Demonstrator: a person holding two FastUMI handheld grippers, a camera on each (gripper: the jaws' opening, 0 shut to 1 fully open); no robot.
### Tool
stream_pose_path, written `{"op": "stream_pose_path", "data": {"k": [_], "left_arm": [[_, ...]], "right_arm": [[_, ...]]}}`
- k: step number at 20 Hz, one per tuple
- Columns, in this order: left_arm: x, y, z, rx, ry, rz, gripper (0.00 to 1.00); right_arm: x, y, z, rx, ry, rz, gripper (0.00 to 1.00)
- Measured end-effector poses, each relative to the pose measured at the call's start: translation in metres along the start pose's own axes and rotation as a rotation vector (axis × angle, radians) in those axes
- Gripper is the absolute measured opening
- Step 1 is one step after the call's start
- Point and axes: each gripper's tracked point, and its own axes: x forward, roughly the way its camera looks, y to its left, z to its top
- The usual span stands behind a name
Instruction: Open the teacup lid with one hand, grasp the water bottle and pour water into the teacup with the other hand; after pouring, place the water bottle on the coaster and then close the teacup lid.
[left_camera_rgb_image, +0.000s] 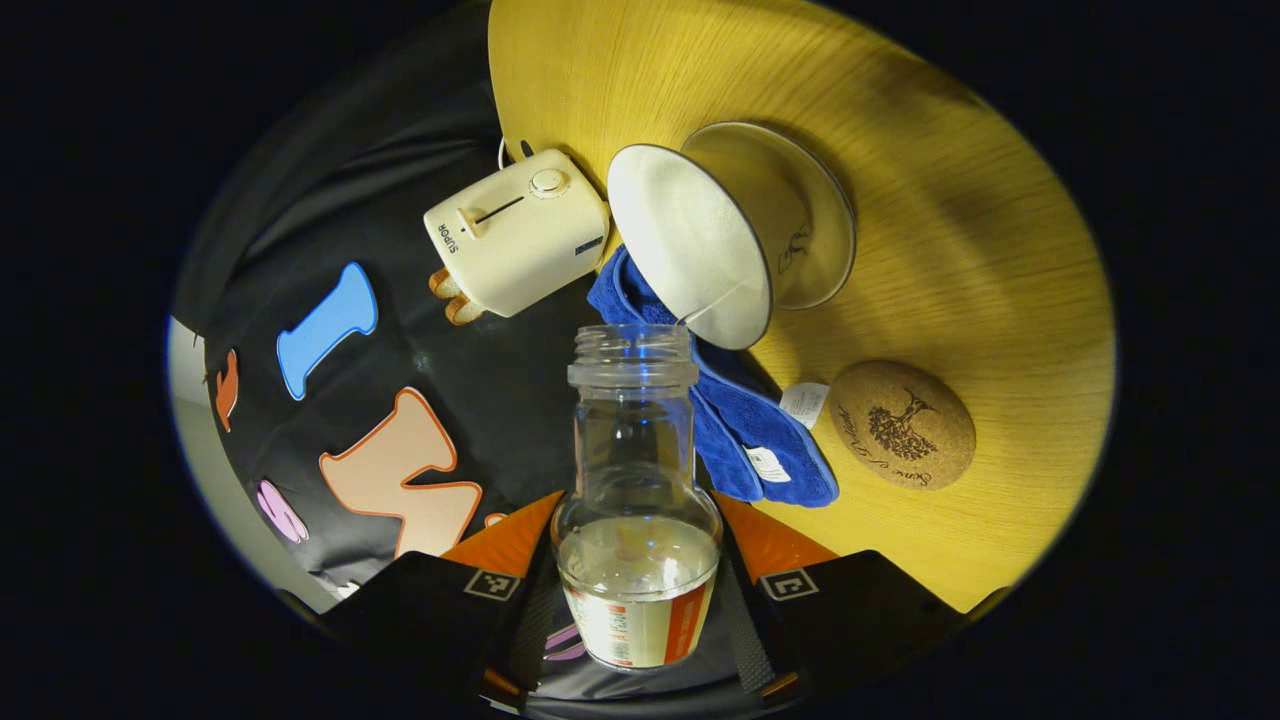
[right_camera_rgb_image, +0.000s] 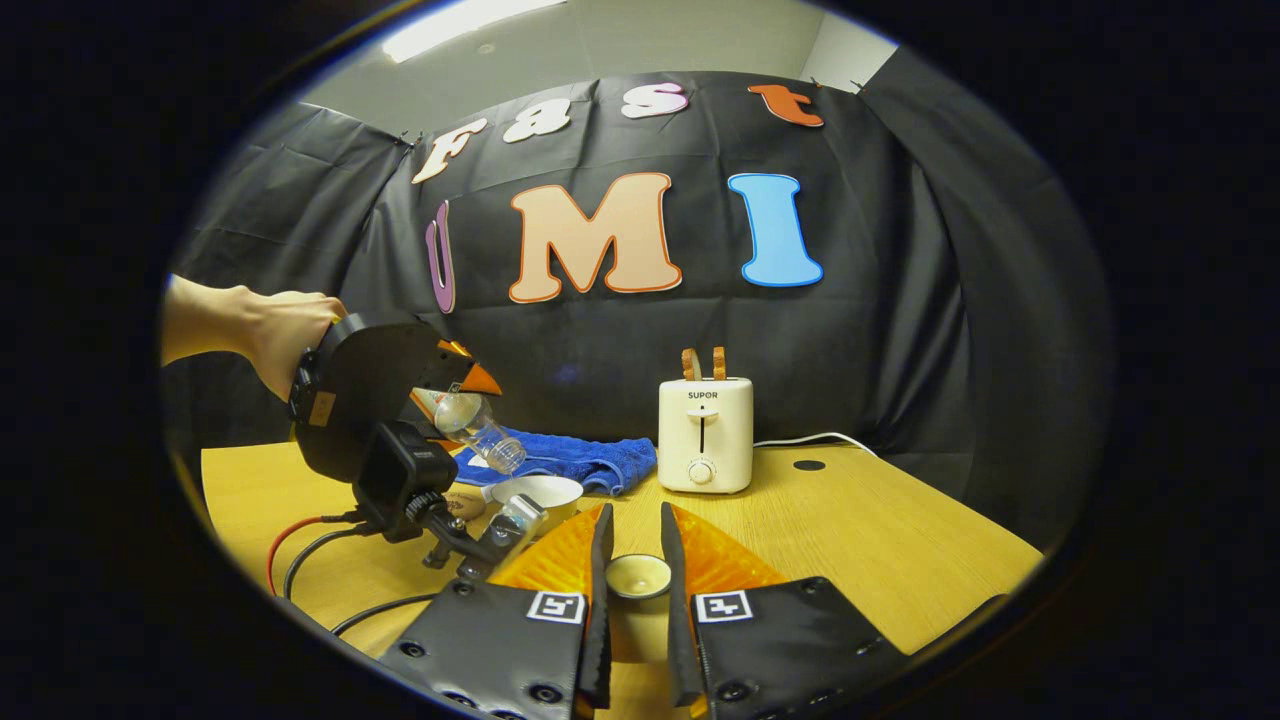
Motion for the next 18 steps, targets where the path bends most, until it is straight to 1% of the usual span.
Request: {"op": "stream_pose_path", "data": {"k": [4, 5, 6, 7, 9, 11, 12, 14, 16, 17, 18], "left_arm": [[0.002, 0.002, -0.001, -0.005, -0.006, 0.001, 0.71], [0.004, 0.000, 0.001, -0.032, -0.014, -0.005, 0.71], [0.003, -0.005, 0.005, -0.122, -0.036, -0.014, 0.71], [0.002, -0.014, 0.011, -0.269, -0.068, -0.029, 0.71], [0.000, -0.027, 0.017, -0.462, -0.102, -0.055, 0.71], [0.003, -0.028, 0.022, -0.698, -0.145, -0.056, 0.71], [0.002, -0.027, 0.020, -0.836, -0.166, -0.049, 0.71], [0.004, -0.025, 0.021, -1.163, -0.208, -0.033, 0.70], [0.007, -0.021, 0.022, -1.505, -0.251, 0.015, 0.70], [0.011, -0.020, 0.023, -1.643, -0.269, 0.046, 0.70], [0.011, -0.018, 0.029, -1.756, -0.293, 0.053, 0.70]], "right_arm": [[0.000, 0.000, 0.000, 0.000, 0.000, 0.000, 0.26], [0.000, -0.001, 0.000, 0.000, 0.000, 0.000, 0.26], [0.001, -0.001, 0.000, -0.001, -0.001, -0.003, 0.25], [0.000, -0.002, 0.000, -0.002, -0.001, -0.012, 0.26], [0.000, -0.003, 0.000, -0.001, -0.001, -0.025, 0.26], [-0.001, -0.003, 0.000, -0.001, -0.002, -0.031, 0.25], [-0.001, -0.003, 0.000, -0.001, -0.002, -0.031, 0.25], [0.000, -0.003, 0.000, -0.001, -0.002, -0.032, 0.26], [-0.001, -0.003, 0.001, -0.002, -0.002, -0.032, 0.26], [-0.001, -0.003, 0.000, -0.001, -0.002, -0.031, 0.26], [-0.001, -0.003, 0.001, -0.002, -0.002, -0.030, 0.26]]}}
